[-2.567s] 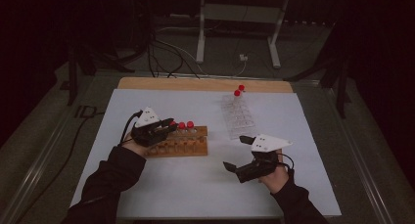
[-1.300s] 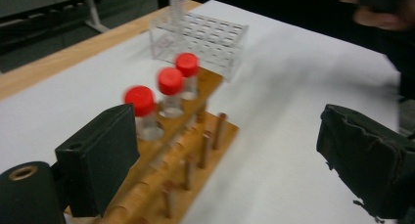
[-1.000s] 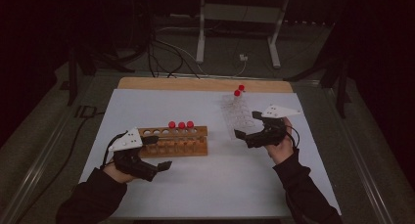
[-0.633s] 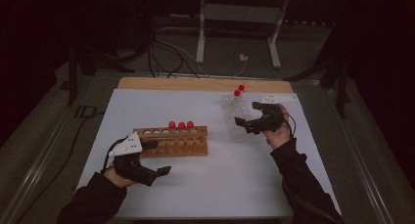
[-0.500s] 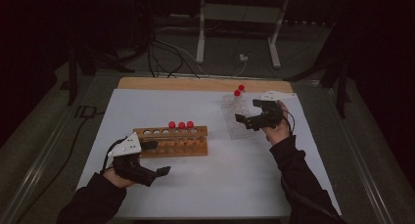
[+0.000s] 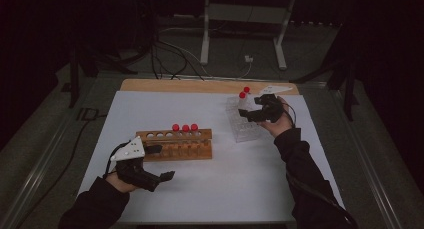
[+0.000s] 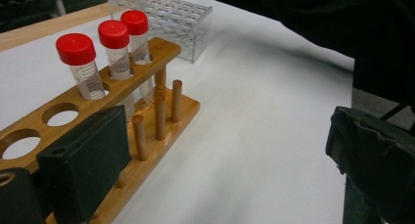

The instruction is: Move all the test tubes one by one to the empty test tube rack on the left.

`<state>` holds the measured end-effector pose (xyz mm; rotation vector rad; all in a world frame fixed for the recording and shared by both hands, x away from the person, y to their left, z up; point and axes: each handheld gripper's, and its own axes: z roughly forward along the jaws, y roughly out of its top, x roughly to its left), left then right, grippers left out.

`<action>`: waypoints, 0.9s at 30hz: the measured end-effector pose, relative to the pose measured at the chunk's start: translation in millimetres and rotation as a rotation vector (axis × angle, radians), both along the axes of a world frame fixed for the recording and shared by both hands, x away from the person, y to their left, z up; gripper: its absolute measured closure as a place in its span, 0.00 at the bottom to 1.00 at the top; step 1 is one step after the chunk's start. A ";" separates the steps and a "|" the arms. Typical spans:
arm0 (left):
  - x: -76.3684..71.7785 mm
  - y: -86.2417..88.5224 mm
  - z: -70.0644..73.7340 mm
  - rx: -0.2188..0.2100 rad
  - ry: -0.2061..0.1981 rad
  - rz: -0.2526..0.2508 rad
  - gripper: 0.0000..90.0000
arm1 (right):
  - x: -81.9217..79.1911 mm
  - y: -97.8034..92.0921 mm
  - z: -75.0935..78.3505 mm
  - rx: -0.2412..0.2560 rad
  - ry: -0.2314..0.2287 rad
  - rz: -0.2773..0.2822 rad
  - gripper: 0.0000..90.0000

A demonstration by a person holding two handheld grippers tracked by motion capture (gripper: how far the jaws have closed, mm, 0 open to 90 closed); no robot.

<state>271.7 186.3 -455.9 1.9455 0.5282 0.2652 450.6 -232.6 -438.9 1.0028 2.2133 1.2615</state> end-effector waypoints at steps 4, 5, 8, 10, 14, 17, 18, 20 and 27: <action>0.3 0.1 -0.6 -0.001 0.005 -0.005 0.04 | 11.3 -0.7 -4.0 -0.015 0.003 -0.029 0.19; 0.3 0.0 -0.6 0.000 0.005 -0.005 0.04 | 14.1 -0.4 -5.2 -0.021 0.010 -0.032 0.21; 0.7 -0.4 -1.1 0.003 0.005 -0.006 0.04 | 19.4 0.6 -8.6 -0.053 -0.002 -0.024 0.36; 0.8 -0.5 -1.4 0.003 0.007 -0.007 0.04 | 21.9 1.8 -10.1 -0.065 -0.016 -0.026 0.45; 0.7 0.0 -1.1 0.000 0.007 -0.007 0.04 | 29.2 4.3 -14.2 -0.072 -0.007 -0.025 0.55; 0.4 0.4 -0.9 -0.002 0.007 -0.007 0.04 | 34.2 6.5 -16.6 -0.076 0.003 -0.026 0.63; 0.3 0.4 -0.9 -0.002 0.008 -0.008 0.04 | 35.8 6.9 -17.1 -0.076 0.007 -0.026 0.63; 0.4 0.3 -1.0 -0.001 0.008 -0.009 0.04 | 38.8 8.2 -17.7 -0.078 0.009 -0.032 0.66; 1.1 0.3 -1.8 0.006 0.010 -0.012 0.04 | 44.9 15.4 -21.2 -0.107 0.028 -0.037 0.76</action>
